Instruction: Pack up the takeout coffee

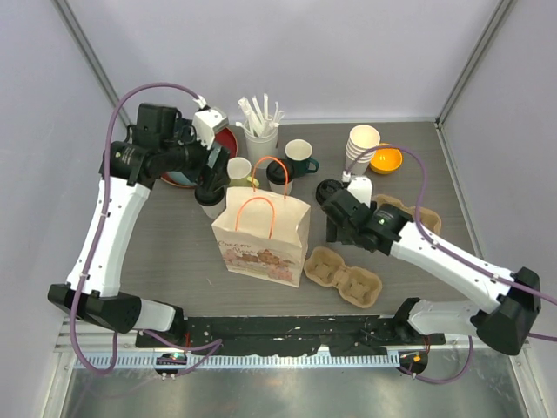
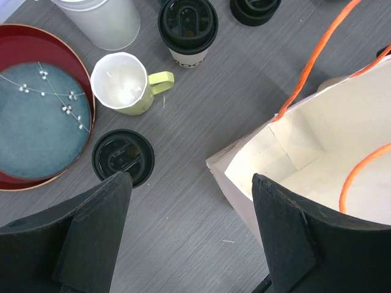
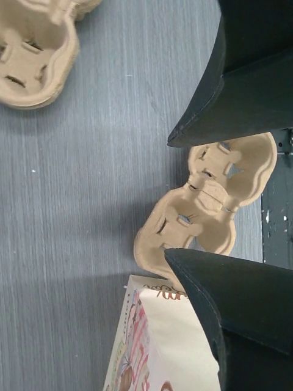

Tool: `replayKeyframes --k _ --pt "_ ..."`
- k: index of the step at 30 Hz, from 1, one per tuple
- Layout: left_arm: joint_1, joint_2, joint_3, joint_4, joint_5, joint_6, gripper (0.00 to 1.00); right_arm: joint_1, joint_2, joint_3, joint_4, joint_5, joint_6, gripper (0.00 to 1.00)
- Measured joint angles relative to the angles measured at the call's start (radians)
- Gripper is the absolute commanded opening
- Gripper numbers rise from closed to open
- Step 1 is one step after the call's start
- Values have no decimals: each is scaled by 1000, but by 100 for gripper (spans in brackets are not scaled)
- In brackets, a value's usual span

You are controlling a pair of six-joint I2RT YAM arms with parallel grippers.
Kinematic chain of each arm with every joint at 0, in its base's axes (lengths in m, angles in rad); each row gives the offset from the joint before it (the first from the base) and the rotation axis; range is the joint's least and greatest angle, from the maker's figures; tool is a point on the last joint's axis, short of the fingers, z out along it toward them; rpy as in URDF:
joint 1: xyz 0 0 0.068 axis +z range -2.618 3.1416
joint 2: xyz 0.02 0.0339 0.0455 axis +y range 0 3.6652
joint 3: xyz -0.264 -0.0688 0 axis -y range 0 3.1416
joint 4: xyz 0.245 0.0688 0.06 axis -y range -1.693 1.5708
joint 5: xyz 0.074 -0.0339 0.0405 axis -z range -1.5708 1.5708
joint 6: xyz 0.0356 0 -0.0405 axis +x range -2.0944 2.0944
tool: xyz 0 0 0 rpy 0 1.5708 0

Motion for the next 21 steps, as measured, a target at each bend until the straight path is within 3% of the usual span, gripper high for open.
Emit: replayKeyframes --k 5,11,15,21 --pt "0 1 -32 10 16 6 83 1 -97 -139 28 -9 145 79" --pt "0 5 -37 10 39 52 83 89 -66 -227 29 -44 324 83" --pt "0 21 -34 9 48 82 83 170 9 -227 19 -54 420 82" --pt "0 29 -34 9 74 112 83 183 26 -283 17 -66 504 76"
